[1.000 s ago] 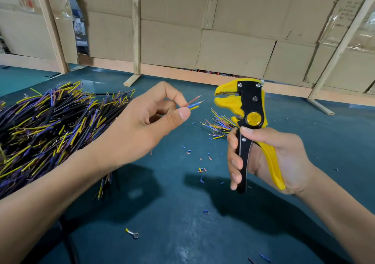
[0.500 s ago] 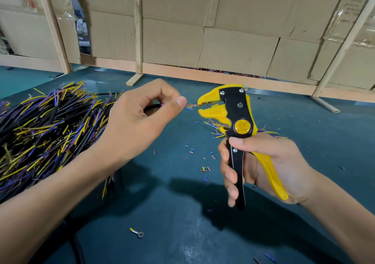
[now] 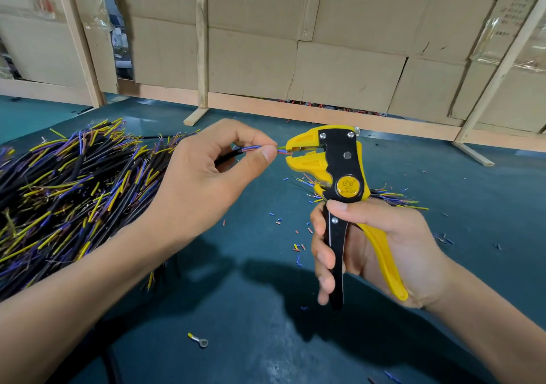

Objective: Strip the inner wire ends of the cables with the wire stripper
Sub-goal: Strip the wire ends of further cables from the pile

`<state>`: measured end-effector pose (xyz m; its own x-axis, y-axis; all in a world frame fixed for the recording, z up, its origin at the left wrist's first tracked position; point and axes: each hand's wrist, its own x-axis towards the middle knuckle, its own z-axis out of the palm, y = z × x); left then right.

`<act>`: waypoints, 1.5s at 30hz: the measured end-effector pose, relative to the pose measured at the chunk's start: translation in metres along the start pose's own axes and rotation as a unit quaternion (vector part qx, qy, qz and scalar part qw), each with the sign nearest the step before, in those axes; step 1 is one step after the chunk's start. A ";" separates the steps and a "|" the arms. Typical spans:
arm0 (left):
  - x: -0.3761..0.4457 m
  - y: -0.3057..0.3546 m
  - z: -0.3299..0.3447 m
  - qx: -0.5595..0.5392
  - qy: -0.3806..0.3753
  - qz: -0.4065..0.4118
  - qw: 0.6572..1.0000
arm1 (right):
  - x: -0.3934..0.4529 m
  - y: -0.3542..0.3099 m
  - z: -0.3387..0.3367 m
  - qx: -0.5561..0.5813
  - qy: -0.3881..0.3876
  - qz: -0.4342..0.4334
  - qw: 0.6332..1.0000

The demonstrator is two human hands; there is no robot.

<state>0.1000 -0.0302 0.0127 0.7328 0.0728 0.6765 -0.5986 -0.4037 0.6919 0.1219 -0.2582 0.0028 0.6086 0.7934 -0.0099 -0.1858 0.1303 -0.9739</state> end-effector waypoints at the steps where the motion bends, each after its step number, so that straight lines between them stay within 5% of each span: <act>1: 0.000 0.001 0.002 -0.009 0.000 -0.007 1.000 | 0.001 0.001 0.001 0.002 0.009 -0.004 1.000; 11: 0.000 -0.002 0.011 -0.059 0.015 -0.101 0.993 | 0.003 0.008 0.003 -0.002 0.011 -0.013 1.000; 23: 0.002 0.000 0.017 -0.250 0.017 -0.198 0.948 | 0.003 0.009 0.006 0.013 0.000 -0.018 1.000; 39: -0.002 0.000 0.026 -0.228 0.053 -0.175 0.956 | 0.004 0.012 0.007 0.016 -0.002 -0.015 1.000; 45: 0.000 0.004 0.022 -0.295 0.048 -0.232 0.926 | 0.005 0.013 0.007 0.007 -0.005 -0.018 1.000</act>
<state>0.1048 -0.0520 0.0100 0.9405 0.2047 0.2714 -0.3192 0.2576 0.9120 0.1165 -0.2483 -0.0084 0.6069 0.7943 0.0266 -0.1760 0.1669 -0.9701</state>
